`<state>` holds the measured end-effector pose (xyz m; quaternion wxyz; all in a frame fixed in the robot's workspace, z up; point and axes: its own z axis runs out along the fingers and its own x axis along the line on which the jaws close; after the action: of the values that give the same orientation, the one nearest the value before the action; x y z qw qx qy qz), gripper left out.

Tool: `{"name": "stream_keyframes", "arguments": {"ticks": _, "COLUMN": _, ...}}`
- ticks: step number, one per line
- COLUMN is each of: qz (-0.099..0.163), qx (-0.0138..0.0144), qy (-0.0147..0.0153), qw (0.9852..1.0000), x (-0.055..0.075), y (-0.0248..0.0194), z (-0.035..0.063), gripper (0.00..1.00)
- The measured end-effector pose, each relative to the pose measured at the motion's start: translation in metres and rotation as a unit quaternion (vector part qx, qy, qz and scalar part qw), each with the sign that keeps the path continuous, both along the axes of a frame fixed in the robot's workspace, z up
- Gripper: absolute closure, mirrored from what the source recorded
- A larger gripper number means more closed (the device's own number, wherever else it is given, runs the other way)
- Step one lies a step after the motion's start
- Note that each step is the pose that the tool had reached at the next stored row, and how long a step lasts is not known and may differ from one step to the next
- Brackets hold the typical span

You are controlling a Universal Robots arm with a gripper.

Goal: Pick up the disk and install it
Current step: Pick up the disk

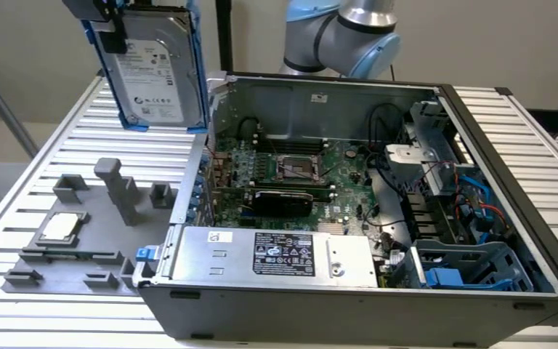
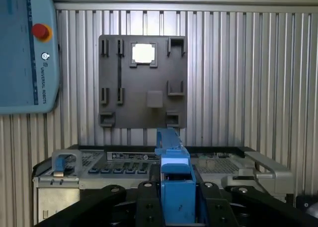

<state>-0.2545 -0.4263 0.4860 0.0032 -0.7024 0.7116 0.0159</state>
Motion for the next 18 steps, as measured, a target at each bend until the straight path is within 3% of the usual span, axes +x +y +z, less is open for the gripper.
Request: {"name": "stream_keyframes", "arguments": {"ticks": 18, "qz": 0.0, "qx": 0.003, "qy": 0.0, "qw": 1.0, "x": 0.082, "y": -0.0319, "z": 0.0, "gripper": 1.0}}
